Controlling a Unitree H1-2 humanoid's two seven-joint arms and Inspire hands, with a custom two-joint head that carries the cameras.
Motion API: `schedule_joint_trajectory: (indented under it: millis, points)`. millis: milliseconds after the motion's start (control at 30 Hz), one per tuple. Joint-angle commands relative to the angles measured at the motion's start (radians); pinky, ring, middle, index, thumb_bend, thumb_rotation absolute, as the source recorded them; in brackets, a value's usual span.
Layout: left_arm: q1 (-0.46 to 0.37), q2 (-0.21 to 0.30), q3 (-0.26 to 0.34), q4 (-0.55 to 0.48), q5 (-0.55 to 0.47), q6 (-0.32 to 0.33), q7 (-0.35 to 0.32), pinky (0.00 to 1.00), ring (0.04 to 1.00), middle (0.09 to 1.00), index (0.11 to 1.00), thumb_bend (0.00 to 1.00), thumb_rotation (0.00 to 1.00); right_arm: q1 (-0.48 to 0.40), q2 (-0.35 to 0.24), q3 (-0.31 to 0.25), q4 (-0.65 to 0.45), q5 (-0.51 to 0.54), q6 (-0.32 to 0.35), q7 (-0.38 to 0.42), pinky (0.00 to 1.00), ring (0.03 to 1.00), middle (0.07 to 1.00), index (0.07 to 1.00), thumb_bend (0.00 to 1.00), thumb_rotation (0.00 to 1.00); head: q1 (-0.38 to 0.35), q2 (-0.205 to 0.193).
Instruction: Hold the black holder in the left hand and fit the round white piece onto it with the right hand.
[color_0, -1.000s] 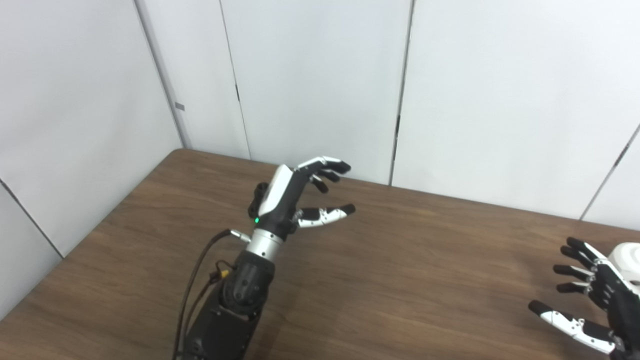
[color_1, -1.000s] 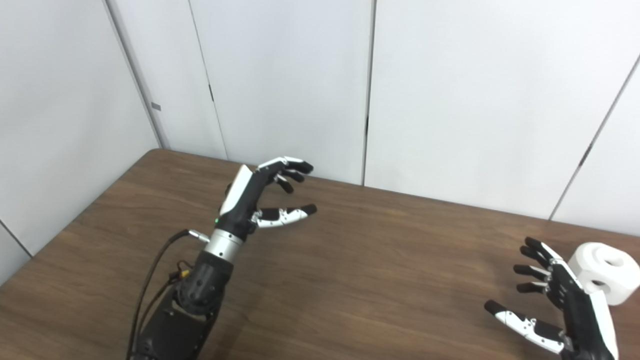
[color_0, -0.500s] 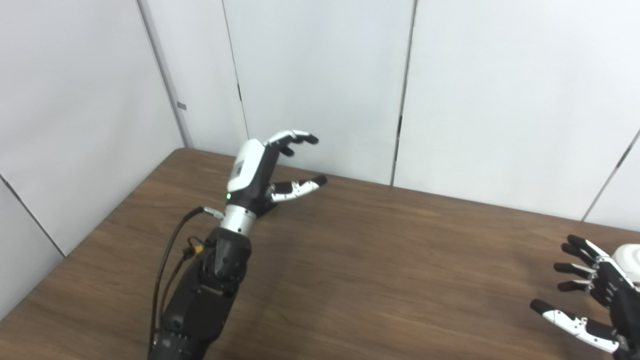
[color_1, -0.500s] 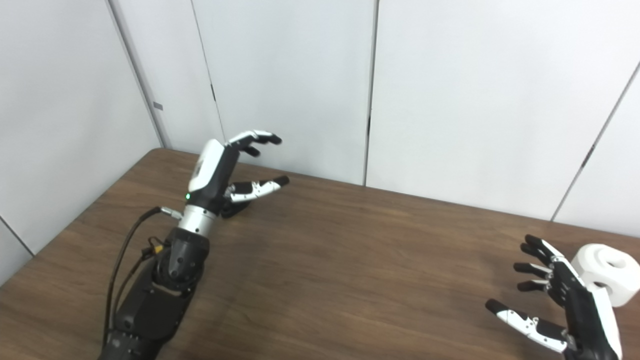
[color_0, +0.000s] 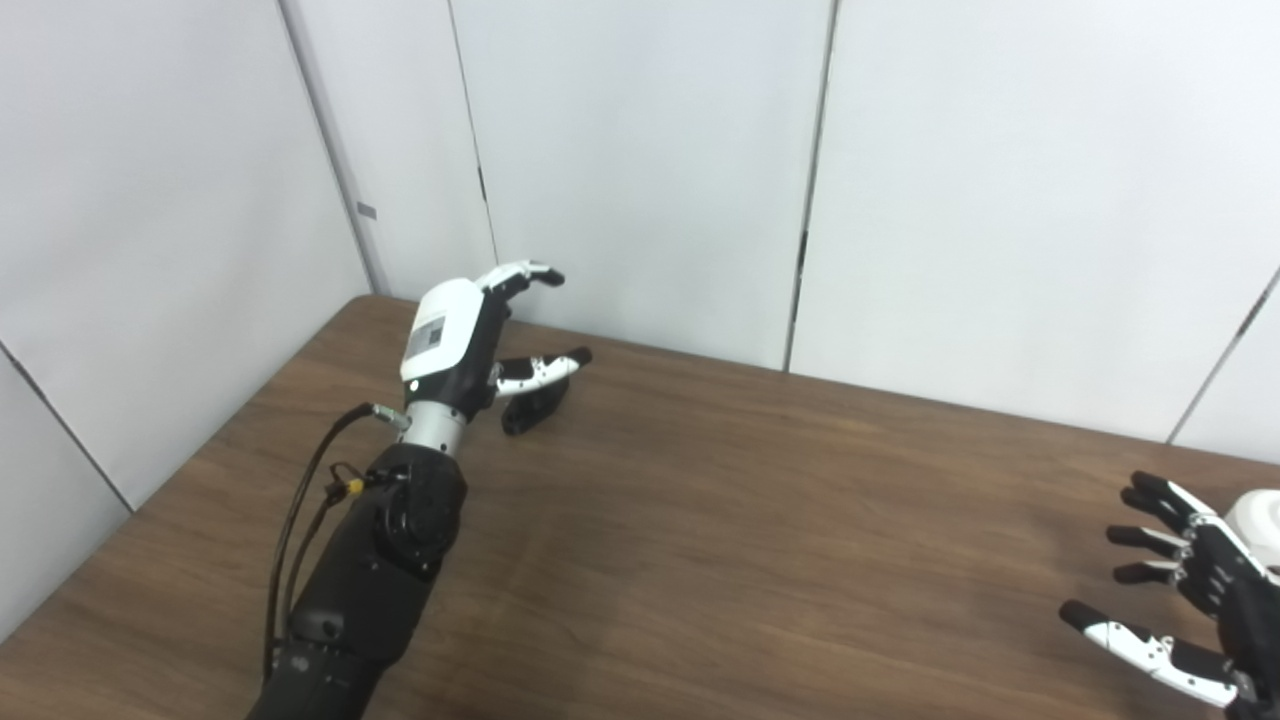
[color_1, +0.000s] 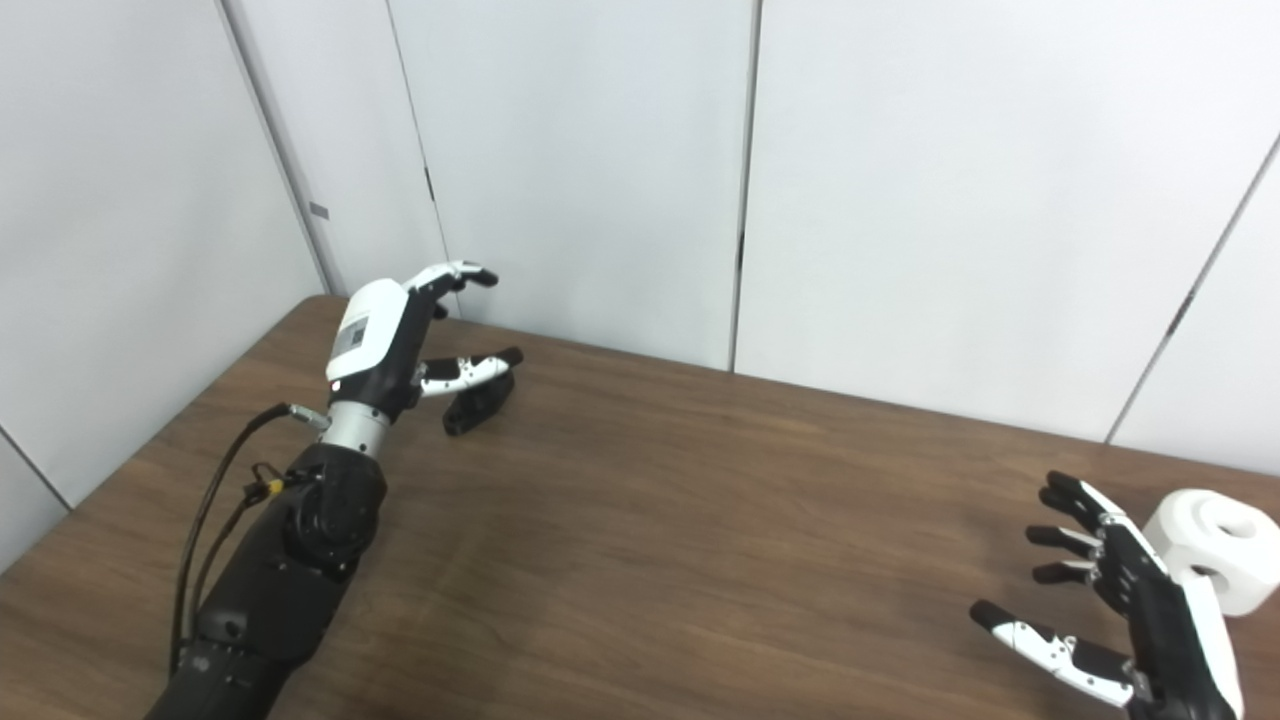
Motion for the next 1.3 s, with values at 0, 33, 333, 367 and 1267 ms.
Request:
schedule_joint_trajectory:
  millis: [0, 33, 333, 367, 1267]
  points:
    - [-0.050, 0.025, 0.000, -0.034, 0.034, 0.045, 0.024, 0.67, 0.814, 0.836, 0.737, 0.83, 0.32, -0.034, -0.013, -0.010, -0.022, 0.016, -0.025, 0.000, 0.57, 0.725, 0.835, 0.842, 0.55, 0.00, 0.000, 0.001]
    - [-0.056, 0.023, -0.003, -0.024, 0.051, 0.064, 0.040, 0.69, 0.832, 0.847, 0.741, 0.85, 0.33, -0.034, -0.012, -0.010, -0.020, 0.017, -0.027, -0.001, 0.57, 0.725, 0.836, 0.843, 0.55, 0.00, 0.000, 0.002]
    - [-0.076, -0.006, -0.017, -0.004, 0.135, 0.225, 0.142, 0.68, 0.896, 0.895, 0.742, 0.90, 0.34, -0.029, -0.011, -0.009, -0.030, 0.012, -0.014, 0.000, 0.55, 0.714, 0.831, 0.839, 0.54, 0.00, 0.004, 0.004]
    - [-0.078, -0.007, -0.020, 0.002, 0.145, 0.240, 0.155, 0.68, 0.897, 0.894, 0.733, 0.90, 0.34, -0.029, -0.011, -0.009, -0.033, 0.013, -0.010, 0.001, 0.55, 0.717, 0.833, 0.839, 0.54, 0.00, 0.003, 0.005]
    - [-0.108, 0.009, -0.115, 0.137, 0.215, 0.472, 0.152, 0.78, 1.000, 1.000, 0.661, 1.00, 0.56, -0.026, -0.018, -0.013, -0.049, 0.024, 0.007, 0.011, 0.56, 0.722, 0.837, 0.842, 0.54, 0.00, 0.005, 0.014]
